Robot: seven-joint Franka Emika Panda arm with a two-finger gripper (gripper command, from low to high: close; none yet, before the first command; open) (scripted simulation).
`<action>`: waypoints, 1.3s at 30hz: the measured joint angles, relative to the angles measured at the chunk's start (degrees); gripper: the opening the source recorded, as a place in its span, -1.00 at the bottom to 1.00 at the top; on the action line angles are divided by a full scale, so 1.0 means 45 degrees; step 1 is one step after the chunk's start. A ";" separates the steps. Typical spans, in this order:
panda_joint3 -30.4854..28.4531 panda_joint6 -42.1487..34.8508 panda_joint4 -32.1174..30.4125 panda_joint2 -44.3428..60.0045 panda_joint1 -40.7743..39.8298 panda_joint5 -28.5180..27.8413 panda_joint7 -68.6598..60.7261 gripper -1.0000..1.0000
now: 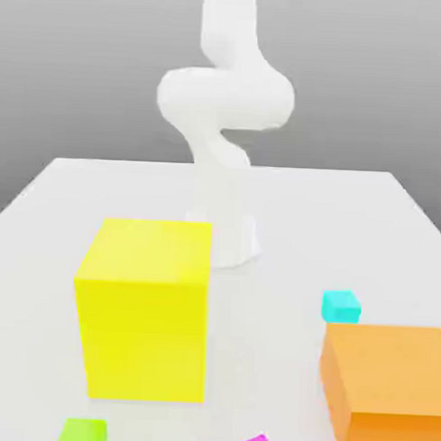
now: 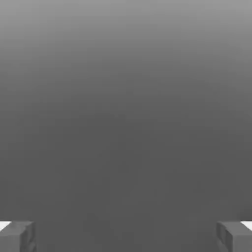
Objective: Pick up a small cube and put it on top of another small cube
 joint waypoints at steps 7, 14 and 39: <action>-0.0503 0.0900 0.0135 0.3311 0.0797 0.0437 -0.1478 0.00; -0.0678 0.1777 0.0268 0.6548 0.1257 0.0923 -0.2960 0.00; -0.0350 0.5267 0.0926 1.5596 0.1553 0.0593 -0.5313 -1.00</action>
